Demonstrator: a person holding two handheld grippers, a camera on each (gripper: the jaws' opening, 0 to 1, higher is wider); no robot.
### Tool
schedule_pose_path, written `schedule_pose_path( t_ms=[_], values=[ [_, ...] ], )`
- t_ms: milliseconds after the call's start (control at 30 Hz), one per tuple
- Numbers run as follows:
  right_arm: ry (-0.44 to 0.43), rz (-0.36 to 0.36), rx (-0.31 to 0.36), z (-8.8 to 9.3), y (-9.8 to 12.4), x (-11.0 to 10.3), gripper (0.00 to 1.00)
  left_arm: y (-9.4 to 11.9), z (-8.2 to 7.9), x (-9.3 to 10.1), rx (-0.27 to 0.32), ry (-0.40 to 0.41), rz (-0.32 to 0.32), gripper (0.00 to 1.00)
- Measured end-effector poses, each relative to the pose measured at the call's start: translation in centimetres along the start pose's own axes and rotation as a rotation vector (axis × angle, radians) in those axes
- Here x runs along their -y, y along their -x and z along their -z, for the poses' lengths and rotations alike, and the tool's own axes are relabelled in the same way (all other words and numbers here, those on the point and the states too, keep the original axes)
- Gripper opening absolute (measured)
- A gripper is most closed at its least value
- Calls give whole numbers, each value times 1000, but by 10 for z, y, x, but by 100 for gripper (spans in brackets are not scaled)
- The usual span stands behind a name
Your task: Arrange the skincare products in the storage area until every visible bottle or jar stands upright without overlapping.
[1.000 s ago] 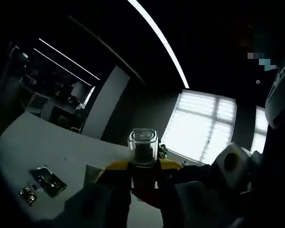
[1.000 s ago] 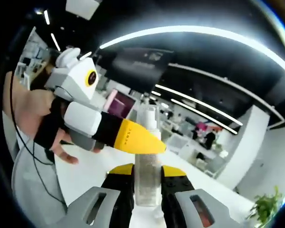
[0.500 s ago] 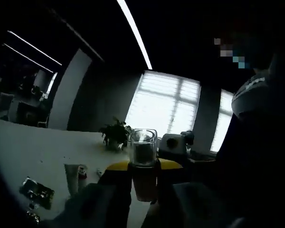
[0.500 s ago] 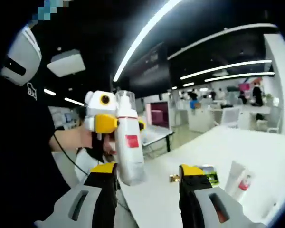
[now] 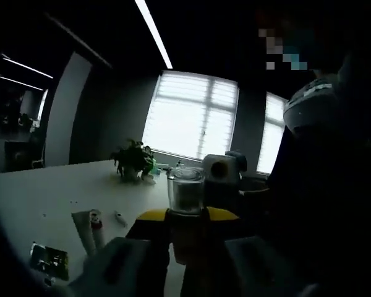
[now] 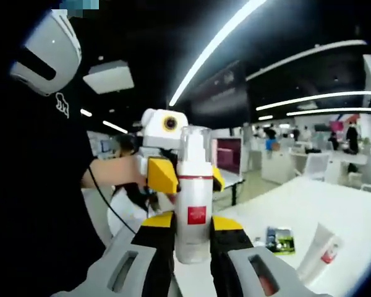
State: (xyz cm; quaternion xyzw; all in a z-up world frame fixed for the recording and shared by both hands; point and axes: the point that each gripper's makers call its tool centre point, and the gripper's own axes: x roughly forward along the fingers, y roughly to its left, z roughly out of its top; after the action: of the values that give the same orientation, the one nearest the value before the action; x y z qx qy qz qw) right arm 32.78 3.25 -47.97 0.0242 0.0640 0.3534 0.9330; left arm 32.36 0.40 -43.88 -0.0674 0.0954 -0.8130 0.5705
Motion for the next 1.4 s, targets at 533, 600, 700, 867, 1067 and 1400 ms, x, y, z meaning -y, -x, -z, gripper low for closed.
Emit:
schedule_pose_path(
  t_ms=[533, 600, 700, 867, 1067, 1400],
  values=[
    [193, 504, -125, 10, -2, 63, 12, 14, 1, -58, 135, 80, -421, 51],
    [211, 513, -133, 9, -3, 65, 12, 13, 1, -58, 137, 81, -421, 51],
    [220, 547, -140, 9, -2, 69, 12, 8, 4, -59, 135, 94, -436, 50],
    [203, 599, -154, 18, -4, 71, 13, 6, 13, -71, 160, 131, -560, 20],
    [181, 556, -143, 23, -2, 72, 12, 3, 16, -65, 116, 141, -504, 15],
    [-7, 107, -85, 21, 2, 49, 49, 13, 4, -36, -129, -160, -201, 15]
  ],
)
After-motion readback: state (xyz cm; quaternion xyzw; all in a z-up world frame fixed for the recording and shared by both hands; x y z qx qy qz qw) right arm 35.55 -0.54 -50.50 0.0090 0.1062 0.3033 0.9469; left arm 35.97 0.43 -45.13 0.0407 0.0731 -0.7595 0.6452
